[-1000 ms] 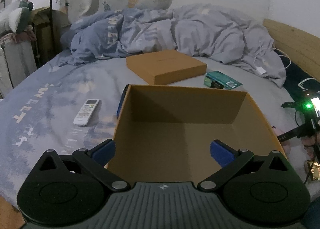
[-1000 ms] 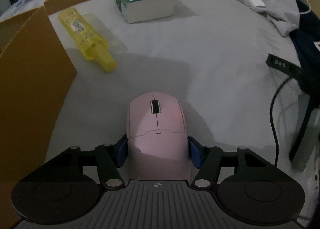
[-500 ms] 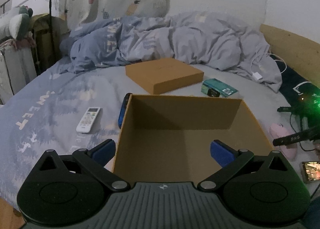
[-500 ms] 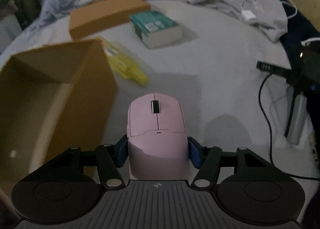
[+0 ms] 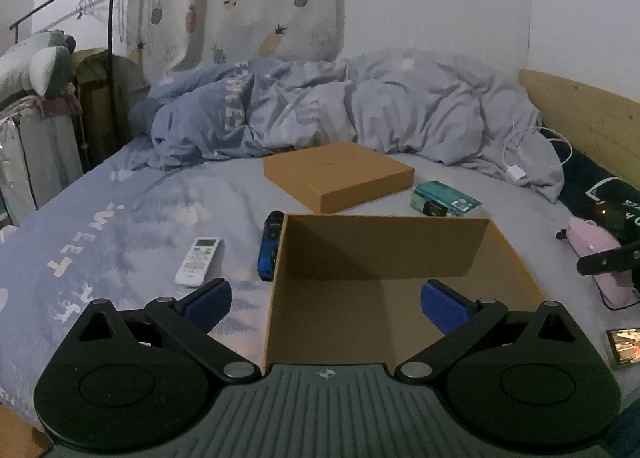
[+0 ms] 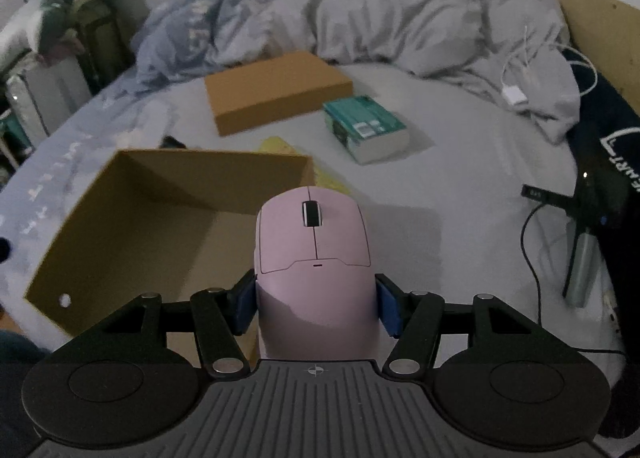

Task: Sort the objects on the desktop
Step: 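Carry the pink mouse with the right tool over the cardboard box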

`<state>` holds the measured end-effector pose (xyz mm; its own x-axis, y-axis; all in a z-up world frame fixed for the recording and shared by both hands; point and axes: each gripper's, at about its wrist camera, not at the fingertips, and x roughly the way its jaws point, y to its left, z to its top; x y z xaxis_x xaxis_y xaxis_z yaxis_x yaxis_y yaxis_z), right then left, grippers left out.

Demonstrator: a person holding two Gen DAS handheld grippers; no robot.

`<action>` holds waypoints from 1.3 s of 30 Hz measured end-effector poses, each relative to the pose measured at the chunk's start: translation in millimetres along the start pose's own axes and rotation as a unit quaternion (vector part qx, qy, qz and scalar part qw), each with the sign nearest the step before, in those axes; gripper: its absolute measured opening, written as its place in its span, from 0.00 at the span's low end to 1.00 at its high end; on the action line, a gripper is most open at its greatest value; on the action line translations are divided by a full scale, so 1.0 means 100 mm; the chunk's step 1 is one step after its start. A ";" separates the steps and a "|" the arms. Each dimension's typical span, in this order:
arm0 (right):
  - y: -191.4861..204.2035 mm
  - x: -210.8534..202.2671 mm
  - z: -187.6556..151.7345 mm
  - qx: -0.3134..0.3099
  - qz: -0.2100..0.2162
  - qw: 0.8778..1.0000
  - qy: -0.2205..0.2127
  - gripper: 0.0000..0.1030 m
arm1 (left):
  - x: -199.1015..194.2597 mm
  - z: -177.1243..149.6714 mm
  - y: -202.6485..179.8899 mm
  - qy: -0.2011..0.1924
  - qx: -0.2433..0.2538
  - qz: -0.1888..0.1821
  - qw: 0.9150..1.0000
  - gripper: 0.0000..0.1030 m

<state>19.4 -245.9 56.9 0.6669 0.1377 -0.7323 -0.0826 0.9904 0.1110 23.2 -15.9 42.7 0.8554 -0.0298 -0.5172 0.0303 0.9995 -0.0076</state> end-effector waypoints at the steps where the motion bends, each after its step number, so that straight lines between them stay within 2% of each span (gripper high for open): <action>1: 0.05 -0.04 0.01 -0.002 0.002 1.000 -0.003 0.61 | 0.00 -0.01 0.00 -0.002 0.004 0.000 1.000 1.00; 8: 0.39 -0.25 0.03 -0.010 0.009 1.000 -0.017 0.61 | 0.06 -0.07 0.09 -0.006 0.019 0.008 1.000 1.00; 13: 0.63 -0.25 0.01 -0.020 0.016 0.999 -0.019 0.61 | 0.14 -0.09 0.16 -0.005 0.015 0.012 1.000 1.00; 17: 0.78 -0.14 -0.01 -0.027 0.016 0.999 -0.017 0.61 | 0.14 -0.11 0.18 0.001 0.008 0.011 1.000 1.00; 28: 1.03 0.29 -0.10 -0.030 0.008 1.000 -0.002 0.61 | 0.07 -0.11 0.23 -0.011 -0.001 0.000 1.000 1.00; 39: 1.14 0.65 -0.26 -0.041 -0.003 0.998 0.037 0.61 | 0.04 -0.09 0.32 -0.010 -0.025 -0.014 1.000 1.00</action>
<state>33.5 -123.3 4.5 0.6109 0.1286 -0.7812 -0.1408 0.9886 0.0526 22.5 16.0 33.0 0.8649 -0.0569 -0.4986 0.0280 0.9975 -0.0653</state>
